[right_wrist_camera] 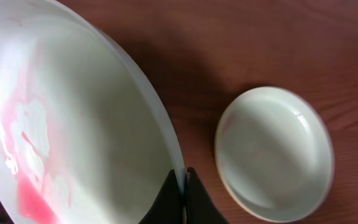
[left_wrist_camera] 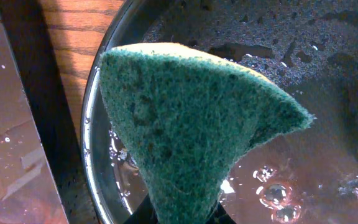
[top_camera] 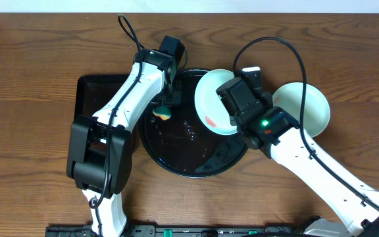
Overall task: Clean dirty plates on tray and stack at the side
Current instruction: 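Lift the last plate with the right gripper and stack it on the plates at right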
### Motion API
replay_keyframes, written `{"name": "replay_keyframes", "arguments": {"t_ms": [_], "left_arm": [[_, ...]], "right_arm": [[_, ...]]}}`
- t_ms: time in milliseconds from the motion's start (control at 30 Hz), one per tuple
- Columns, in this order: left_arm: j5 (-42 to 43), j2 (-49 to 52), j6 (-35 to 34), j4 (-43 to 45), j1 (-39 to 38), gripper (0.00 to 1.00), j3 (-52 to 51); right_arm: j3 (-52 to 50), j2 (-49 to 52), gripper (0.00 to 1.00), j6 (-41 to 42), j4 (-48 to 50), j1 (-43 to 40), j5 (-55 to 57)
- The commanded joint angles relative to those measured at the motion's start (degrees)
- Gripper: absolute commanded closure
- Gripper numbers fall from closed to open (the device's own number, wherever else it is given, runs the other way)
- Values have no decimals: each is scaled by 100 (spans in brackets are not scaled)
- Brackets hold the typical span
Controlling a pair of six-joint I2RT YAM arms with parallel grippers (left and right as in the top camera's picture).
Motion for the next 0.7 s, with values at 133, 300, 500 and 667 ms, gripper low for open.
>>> {"name": "replay_keyframes", "arguments": {"t_ms": [133, 300, 500, 667], "left_arm": [[35, -179, -57, -9, 22, 92, 92], [35, -179, -57, -9, 22, 92, 92], [37, -179, -57, -7, 22, 93, 92], [37, -179, -57, -7, 22, 93, 92]], "right_arm": [[13, -116, 99, -109, 15, 579, 1853], [13, -116, 99, -297, 46, 1047, 2859], [13, -116, 99, -295, 66, 1622, 4524], [13, -116, 99, -295, 85, 1982, 5539]]}}
